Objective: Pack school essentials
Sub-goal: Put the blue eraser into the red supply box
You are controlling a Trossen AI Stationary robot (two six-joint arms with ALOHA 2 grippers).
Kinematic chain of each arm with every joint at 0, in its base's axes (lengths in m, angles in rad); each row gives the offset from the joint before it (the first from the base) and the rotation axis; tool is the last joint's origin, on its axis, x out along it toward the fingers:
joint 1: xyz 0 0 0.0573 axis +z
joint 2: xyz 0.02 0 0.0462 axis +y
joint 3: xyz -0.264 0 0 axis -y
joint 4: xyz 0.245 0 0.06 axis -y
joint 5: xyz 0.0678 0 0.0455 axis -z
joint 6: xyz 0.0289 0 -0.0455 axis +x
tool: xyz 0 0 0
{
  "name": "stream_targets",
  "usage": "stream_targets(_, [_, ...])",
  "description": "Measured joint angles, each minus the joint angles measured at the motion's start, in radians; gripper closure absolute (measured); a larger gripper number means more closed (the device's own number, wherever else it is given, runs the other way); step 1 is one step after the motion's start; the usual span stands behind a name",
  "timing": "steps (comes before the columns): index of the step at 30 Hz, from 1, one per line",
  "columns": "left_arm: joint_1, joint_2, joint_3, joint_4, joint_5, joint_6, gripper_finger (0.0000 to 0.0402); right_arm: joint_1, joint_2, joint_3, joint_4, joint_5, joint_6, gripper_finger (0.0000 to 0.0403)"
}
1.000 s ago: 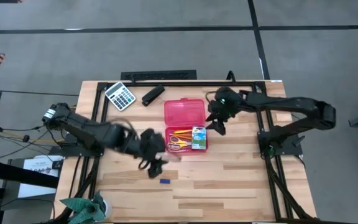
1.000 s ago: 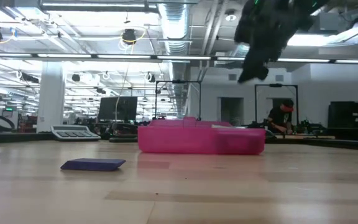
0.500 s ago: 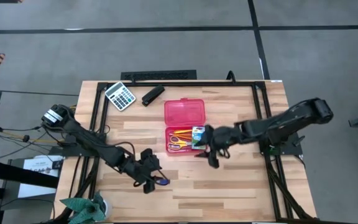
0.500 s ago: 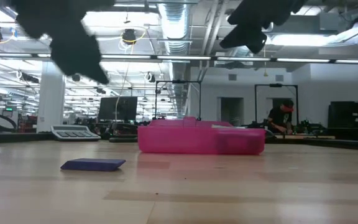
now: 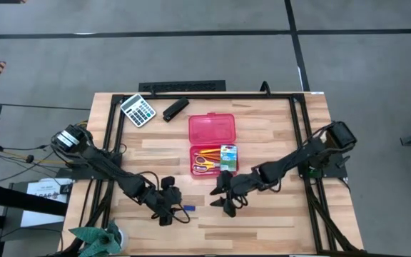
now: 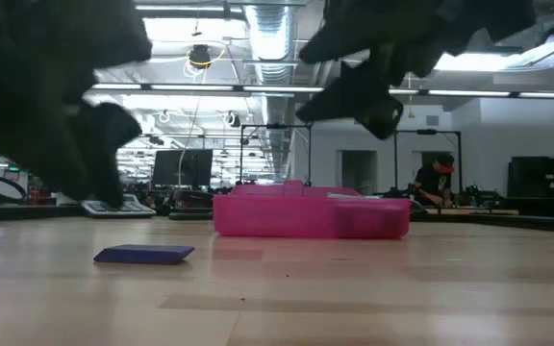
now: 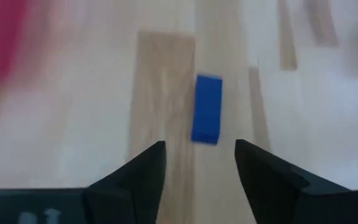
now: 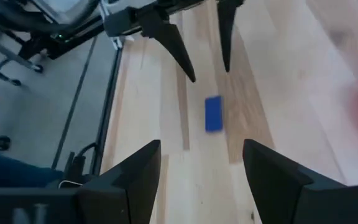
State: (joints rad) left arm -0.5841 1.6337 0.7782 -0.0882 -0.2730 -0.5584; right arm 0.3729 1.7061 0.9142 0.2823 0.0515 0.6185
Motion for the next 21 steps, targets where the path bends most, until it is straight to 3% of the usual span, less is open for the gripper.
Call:
stream_targets(8, [-0.012,0.087,-0.001,0.027,-0.027,-0.024,0.0313,0.045,0.033,-0.001,0.039,0.102,0.089,0.0170])
stream_targets(14, [-0.013,0.087,-0.001,0.183,-0.042,0.013,0.0390,0.059,0.028,-0.001,0.040,0.138,0.125,0.0170])
stream_targets(21, [-0.013,0.138,0.000,0.217,-0.028,0.000,0.0401,0.059,0.028,-0.001,0.042,0.149,0.144,0.0170])
